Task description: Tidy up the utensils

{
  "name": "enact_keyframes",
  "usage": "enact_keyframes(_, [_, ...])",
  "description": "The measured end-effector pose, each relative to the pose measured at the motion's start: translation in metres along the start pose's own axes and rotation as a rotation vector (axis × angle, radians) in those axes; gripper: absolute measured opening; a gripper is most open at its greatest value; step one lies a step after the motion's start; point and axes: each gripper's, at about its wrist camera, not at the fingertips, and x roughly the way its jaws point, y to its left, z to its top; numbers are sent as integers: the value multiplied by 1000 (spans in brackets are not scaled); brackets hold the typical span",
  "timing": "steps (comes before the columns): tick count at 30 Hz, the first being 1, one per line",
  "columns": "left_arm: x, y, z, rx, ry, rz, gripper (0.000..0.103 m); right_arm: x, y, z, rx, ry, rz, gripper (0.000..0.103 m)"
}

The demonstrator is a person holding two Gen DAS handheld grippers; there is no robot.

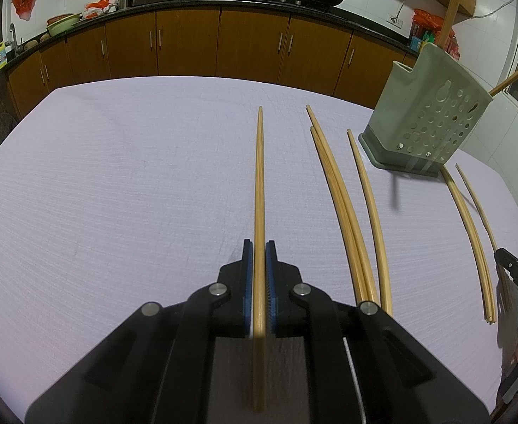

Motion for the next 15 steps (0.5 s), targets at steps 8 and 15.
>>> enact_keyframes(8, [-5,-3,-6,44,3,22,9,-1,1,0,2,1,5,8])
enact_keyframes(15, [-12,0,-5,55,-9,32,8,-10,-1,-1,-18,-29,-8,8])
